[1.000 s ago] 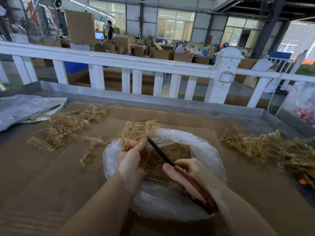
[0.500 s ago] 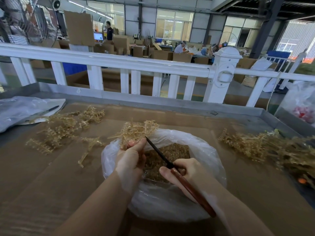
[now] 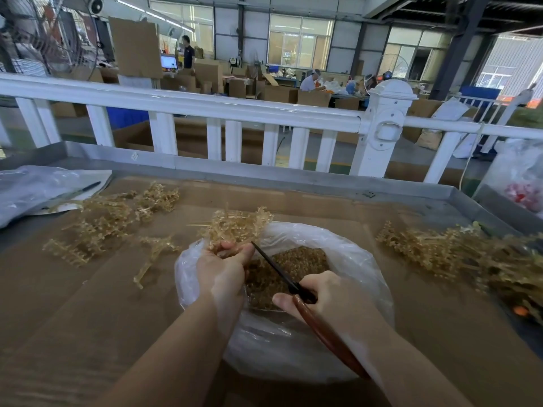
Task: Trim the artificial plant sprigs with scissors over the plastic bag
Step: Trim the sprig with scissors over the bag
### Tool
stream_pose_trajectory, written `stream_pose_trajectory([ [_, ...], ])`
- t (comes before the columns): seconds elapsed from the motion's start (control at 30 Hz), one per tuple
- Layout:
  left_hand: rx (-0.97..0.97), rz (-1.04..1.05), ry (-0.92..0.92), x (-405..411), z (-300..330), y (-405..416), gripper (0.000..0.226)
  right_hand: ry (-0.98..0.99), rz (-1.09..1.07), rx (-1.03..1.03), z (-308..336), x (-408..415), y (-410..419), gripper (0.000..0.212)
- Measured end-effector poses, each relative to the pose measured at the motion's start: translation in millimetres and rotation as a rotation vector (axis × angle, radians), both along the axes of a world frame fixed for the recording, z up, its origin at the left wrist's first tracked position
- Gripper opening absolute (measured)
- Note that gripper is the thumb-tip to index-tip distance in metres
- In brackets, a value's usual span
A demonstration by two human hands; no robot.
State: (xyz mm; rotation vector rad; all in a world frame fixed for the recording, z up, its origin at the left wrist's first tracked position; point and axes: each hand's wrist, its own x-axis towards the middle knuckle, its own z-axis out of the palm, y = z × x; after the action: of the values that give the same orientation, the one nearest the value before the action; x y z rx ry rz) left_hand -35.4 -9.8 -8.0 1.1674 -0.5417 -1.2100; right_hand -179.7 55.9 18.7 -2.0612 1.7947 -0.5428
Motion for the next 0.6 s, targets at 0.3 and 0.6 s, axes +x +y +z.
stream_pose_trajectory([
  [0.3,-0.045,-0.123,-0.322,-4.7,-6.6,9.4,0.023,-0.056,-0.030,0.053,-2.1,-1.1,-1.5,0.042],
  [0.6,0.029,-0.331,0.257,1.2,2.9,-0.1,0.017,-0.020,-0.017,0.102,4.8,-16.4,4.7,0.043],
])
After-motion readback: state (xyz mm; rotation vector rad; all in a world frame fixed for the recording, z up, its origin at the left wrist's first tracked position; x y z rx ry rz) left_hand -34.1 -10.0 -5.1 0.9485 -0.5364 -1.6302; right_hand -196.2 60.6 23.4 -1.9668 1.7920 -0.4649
